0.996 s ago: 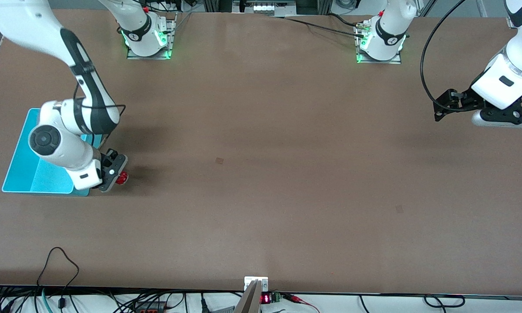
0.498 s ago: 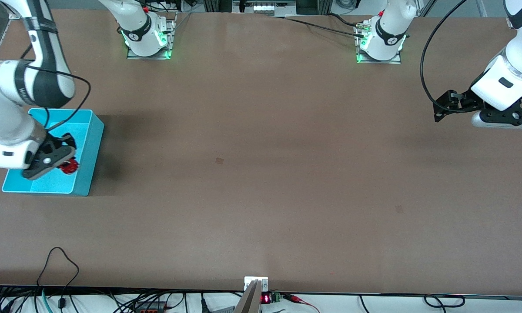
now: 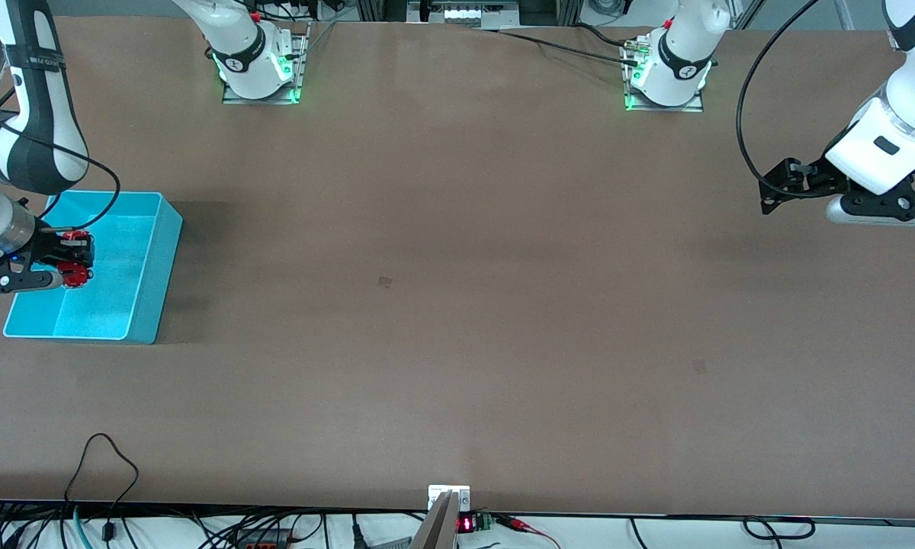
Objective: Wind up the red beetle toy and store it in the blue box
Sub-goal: 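Lift the car with the right gripper and lower it into the box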
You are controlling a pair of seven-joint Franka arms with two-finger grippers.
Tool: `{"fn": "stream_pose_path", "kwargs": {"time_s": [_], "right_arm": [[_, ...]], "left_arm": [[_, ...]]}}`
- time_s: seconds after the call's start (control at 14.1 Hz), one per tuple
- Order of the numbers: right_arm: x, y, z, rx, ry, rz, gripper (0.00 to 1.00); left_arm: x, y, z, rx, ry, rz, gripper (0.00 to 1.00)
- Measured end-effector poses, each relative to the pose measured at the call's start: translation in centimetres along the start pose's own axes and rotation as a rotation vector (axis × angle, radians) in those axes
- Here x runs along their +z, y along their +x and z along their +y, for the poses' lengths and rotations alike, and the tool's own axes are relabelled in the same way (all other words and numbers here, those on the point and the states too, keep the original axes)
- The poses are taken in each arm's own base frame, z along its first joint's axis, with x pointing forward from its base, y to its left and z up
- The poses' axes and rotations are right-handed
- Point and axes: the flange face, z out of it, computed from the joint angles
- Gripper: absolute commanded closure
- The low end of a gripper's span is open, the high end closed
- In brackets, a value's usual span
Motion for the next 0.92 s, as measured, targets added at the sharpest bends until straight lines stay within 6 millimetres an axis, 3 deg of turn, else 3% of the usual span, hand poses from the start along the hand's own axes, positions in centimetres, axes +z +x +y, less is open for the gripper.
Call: {"fn": "stream_pose_path", "kwargs": {"time_s": [0.28, 0.64, 0.92], "right_arm": [[5.5, -1.3, 1.5, 0.097, 0.025, -0.043, 1.0], [11.3, -2.4, 0.6, 0.108, 0.032, -0.042, 0.99], [13.5, -3.0, -0.1, 0.103, 0.038, -0.063, 0.81]], "left_arm": [[0.0, 0.0, -0.2, -0.004, 0.0, 0.0, 0.0], [0.0, 0.0, -0.3, -0.005, 0.0, 0.0, 0.0], [0.0, 0.0, -0.3, -0.005, 0.0, -0.001, 0.0]]}}
